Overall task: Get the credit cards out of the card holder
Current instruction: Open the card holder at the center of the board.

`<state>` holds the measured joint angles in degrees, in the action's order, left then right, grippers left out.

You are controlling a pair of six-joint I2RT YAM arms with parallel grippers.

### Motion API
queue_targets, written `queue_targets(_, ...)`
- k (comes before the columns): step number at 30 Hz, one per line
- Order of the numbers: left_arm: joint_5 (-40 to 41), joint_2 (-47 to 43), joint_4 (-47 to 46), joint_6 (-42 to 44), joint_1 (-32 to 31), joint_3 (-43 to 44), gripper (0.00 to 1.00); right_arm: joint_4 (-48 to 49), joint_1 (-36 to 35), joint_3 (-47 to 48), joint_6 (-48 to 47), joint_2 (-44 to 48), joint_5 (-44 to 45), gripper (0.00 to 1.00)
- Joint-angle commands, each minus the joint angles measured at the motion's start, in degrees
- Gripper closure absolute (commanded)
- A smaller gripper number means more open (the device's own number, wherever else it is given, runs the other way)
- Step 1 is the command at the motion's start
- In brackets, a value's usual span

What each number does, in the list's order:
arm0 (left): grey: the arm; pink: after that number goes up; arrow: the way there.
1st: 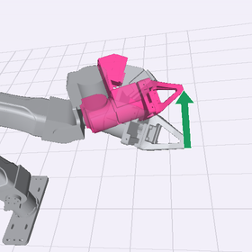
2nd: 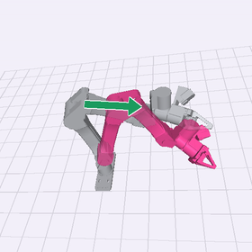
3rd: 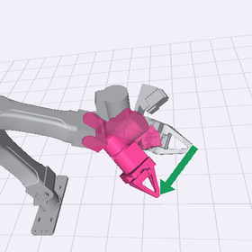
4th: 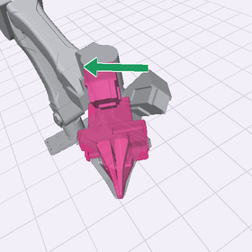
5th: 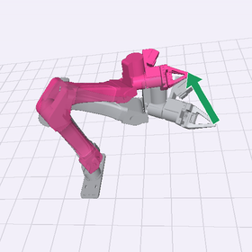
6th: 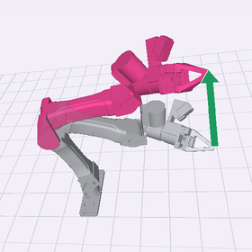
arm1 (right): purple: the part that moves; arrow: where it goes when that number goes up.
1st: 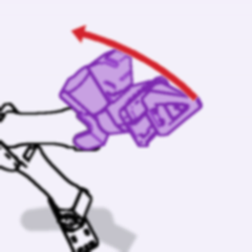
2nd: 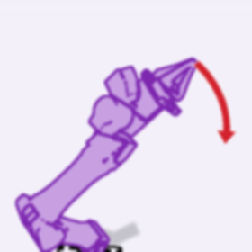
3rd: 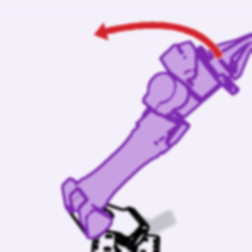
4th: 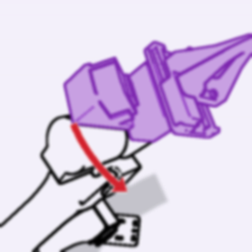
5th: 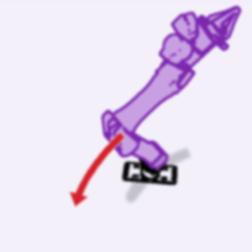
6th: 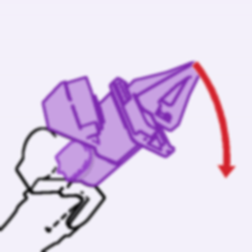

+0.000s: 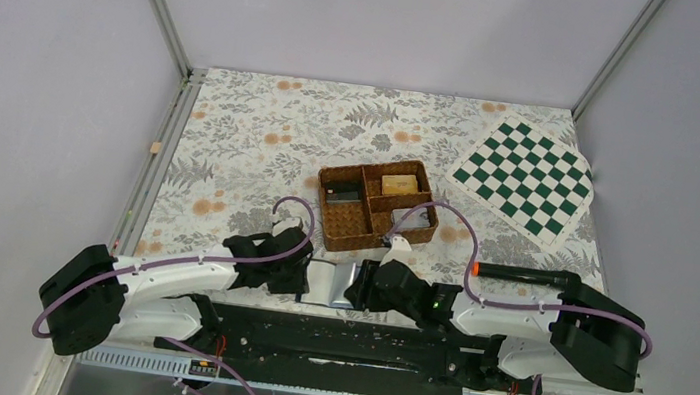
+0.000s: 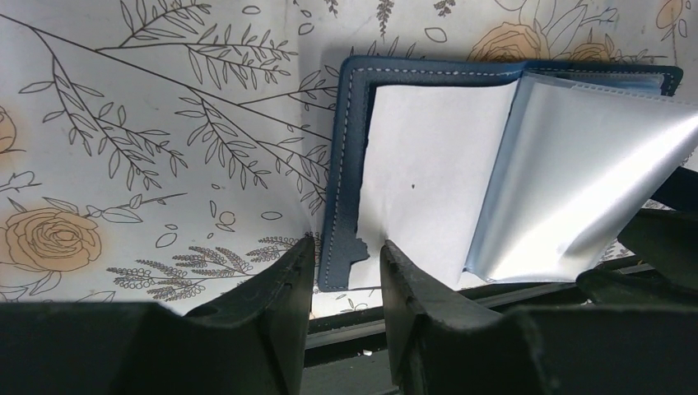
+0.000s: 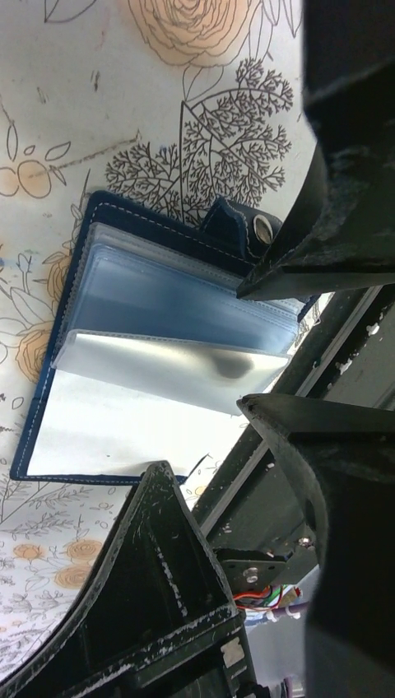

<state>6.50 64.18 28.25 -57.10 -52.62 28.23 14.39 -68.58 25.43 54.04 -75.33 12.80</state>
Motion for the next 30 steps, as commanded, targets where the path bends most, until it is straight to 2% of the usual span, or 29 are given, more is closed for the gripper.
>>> queue_targets(1, -0.66, -0.88, -0.92, -0.39, -0.11, -0.50, 0.65, 4.91, 0.07, 2.02, -0.15, -0.18, -1.54, 0.48)
queue_targets(9, -0.92, -0.99, -1.08, -0.13, -0.14, -0.29, 0.65, 6.45, 0.11, 2.42, -1.11, 1.62, -3.12, 0.48)
queue_targets(19, -1.60, -1.48, -1.51, -0.38, -0.14, -0.61, 0.65, 12.26, 0.11, 1.94, -1.98, -0.33, -5.60, 0.47)
queue_targets(30, -1.41, -2.82, -1.40, -1.07, -0.19, -1.33, 0.65, 9.35, 0.10, 2.63, -1.20, -1.45, -3.90, 0.50)
